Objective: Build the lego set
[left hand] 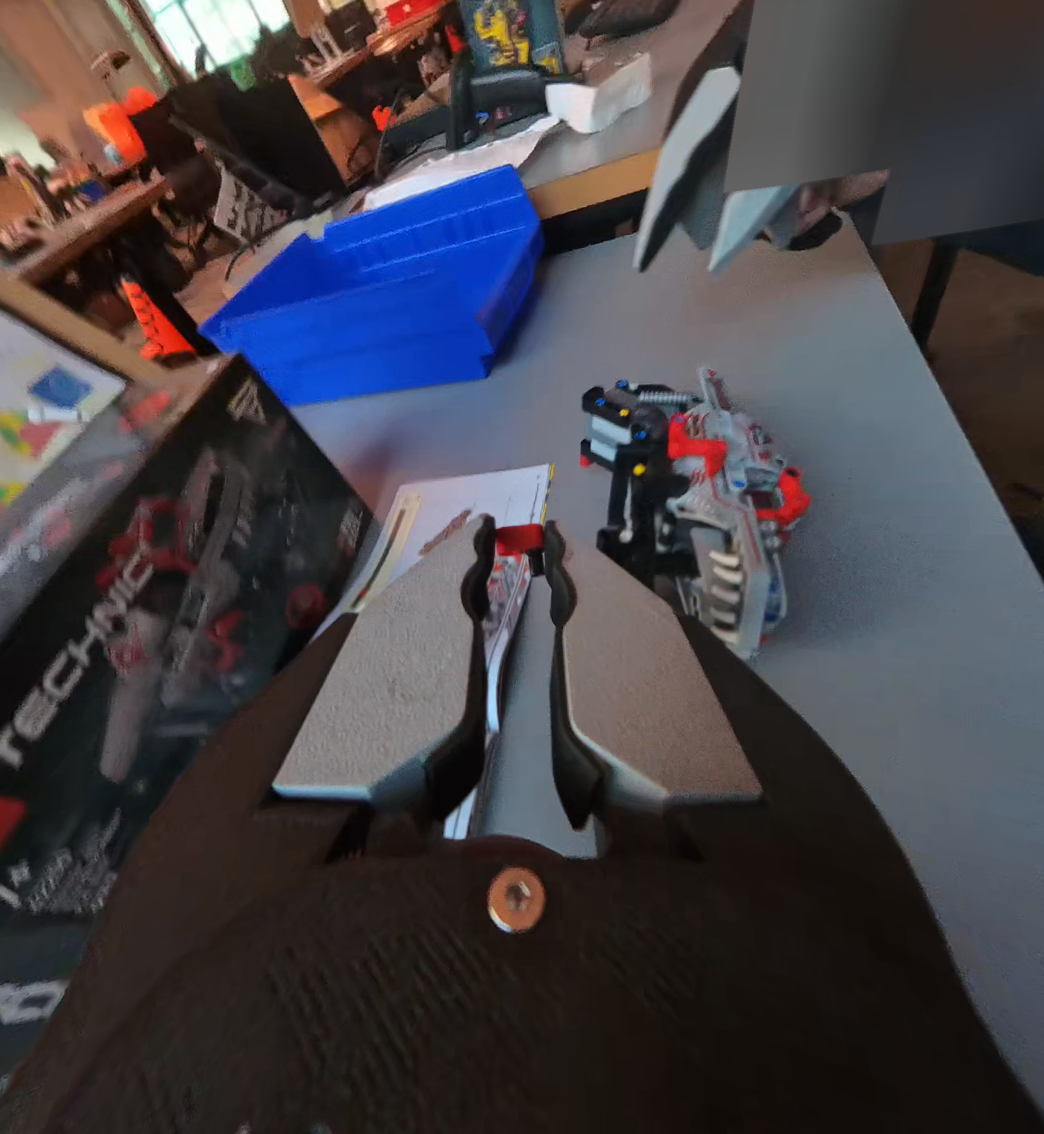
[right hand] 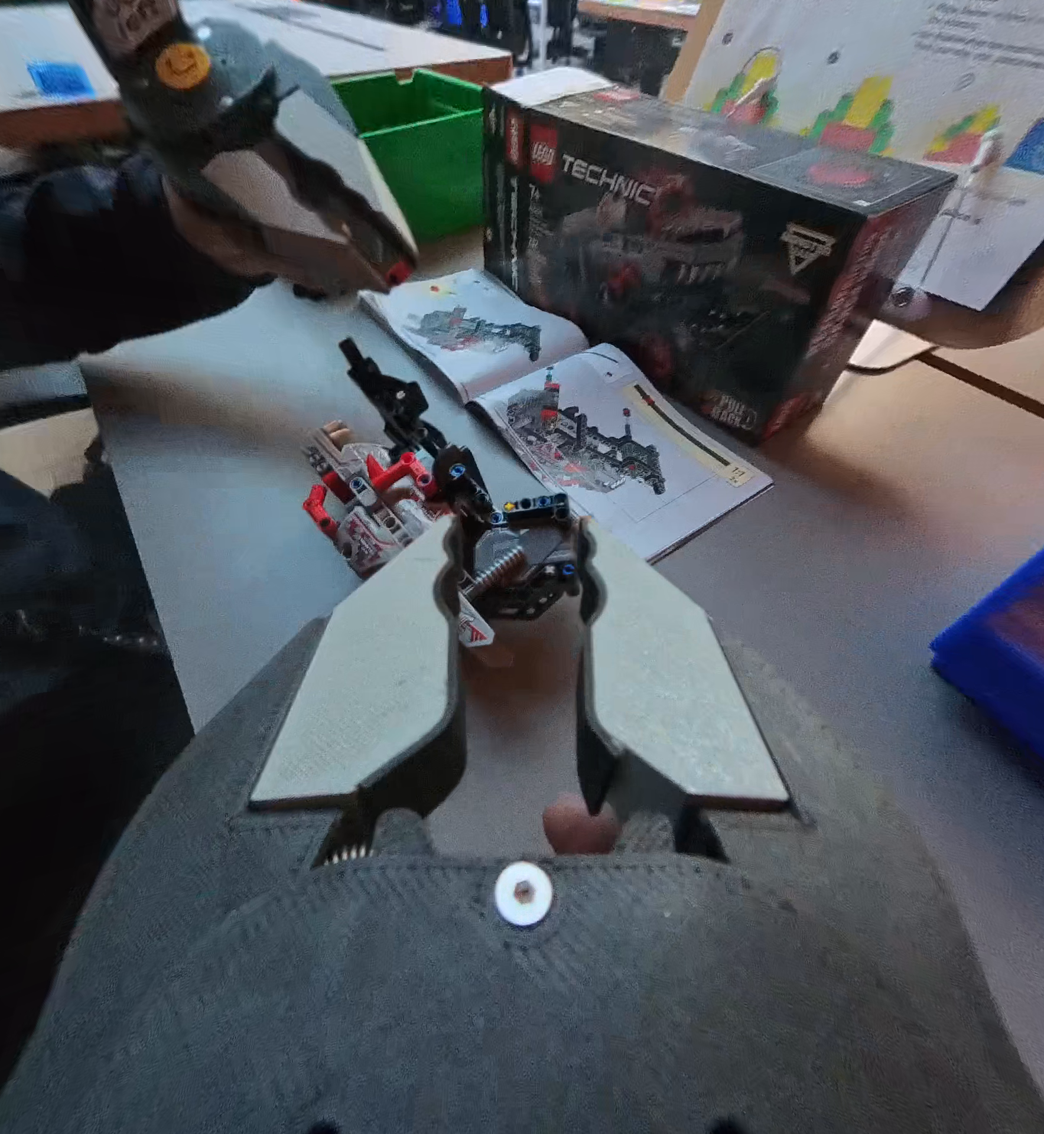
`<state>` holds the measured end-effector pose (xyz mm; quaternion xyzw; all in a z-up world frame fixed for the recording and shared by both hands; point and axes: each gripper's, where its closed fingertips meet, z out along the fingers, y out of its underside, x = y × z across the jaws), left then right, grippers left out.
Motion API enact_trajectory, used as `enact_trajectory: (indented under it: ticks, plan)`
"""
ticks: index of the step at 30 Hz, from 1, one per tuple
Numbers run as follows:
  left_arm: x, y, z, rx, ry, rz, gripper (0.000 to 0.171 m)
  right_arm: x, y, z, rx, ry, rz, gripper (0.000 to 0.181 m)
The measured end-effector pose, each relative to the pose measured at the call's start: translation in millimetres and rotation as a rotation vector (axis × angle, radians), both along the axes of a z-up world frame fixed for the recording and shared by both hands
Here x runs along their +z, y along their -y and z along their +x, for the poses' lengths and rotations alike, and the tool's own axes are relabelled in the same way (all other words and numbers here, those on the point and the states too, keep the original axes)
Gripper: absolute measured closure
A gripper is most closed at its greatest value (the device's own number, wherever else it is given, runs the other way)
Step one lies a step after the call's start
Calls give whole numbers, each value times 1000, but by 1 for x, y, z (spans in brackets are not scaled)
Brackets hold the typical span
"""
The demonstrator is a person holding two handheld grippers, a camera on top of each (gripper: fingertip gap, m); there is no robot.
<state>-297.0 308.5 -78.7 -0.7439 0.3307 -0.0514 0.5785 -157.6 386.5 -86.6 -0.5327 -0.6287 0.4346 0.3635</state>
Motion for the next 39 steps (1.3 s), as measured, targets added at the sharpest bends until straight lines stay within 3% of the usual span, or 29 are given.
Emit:
enact_trajectory:
  ticks: [5,9,11,14,17,23,27,32,34,36,39]
  plan:
    - [-5,-13,38,-107,-33,-75,159,-11,-11,1,-97,24,-2,150]
    - [16,-19,56,-139,-25,-24,159,6,6,-5,-110,-63,30,180]
    - [26,-20,72,-145,-39,42,159,9,25,-16,-88,-79,-46,173]
    - [17,-22,87,-108,-208,126,159,27,52,-31,-44,-162,-183,167]
    - [19,-18,100,-95,-289,224,159,35,63,-36,-29,-192,-214,178]
    - [19,-13,117,-113,-400,283,159,27,69,-38,-21,-134,-293,162]
    - [28,-6,129,-151,-357,361,159,35,86,-30,124,-155,-482,177]
    - [32,-3,131,-99,-373,432,158,39,85,-28,105,-206,-541,178]
    - [43,-1,123,-24,-371,481,156,46,80,-27,93,-265,-663,178]
    - [42,7,124,-40,-359,445,161,47,80,-25,110,-284,-730,178]
    - [30,11,123,-60,-302,298,152,50,92,-21,138,-297,-619,178]
